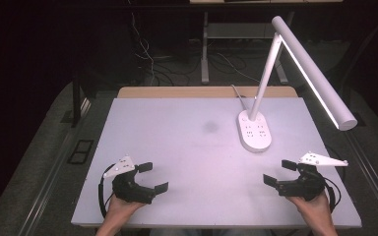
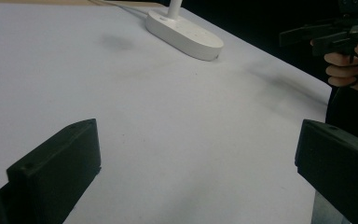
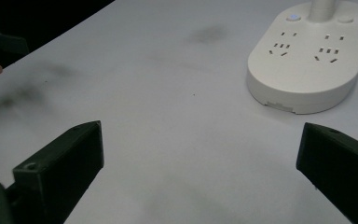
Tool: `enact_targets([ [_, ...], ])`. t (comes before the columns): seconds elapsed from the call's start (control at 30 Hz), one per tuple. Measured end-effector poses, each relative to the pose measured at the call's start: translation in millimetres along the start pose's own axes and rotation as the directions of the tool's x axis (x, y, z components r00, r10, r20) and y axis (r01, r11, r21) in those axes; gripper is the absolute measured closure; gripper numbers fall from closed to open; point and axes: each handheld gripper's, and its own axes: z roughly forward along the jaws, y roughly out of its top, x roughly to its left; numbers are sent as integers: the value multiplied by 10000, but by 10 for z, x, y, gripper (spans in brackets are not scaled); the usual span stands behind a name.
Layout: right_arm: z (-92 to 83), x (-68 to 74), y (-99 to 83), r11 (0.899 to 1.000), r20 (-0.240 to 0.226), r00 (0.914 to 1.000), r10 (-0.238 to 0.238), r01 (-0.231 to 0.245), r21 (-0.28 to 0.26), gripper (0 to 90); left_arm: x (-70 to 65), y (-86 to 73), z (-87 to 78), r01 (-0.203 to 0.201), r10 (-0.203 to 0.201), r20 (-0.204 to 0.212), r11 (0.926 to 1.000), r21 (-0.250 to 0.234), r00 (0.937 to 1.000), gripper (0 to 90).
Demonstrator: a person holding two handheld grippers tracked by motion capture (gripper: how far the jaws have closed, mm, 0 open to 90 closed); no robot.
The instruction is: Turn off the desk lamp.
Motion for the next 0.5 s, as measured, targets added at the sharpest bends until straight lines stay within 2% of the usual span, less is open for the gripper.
enact_targets([
  [0.23, -14, 26, 5, 10000, -138, 9999, -84, 84, -18, 7, -8, -3, -3, 9, -9, -11, 10000, 14, 10000, 0],
  [0.5, 26, 69, -8, 9993, -182, 9995, -254, 259, 255, 7, -17, -3, 0, -31, 31, -13, 10000, 34, 10000, 0],
])
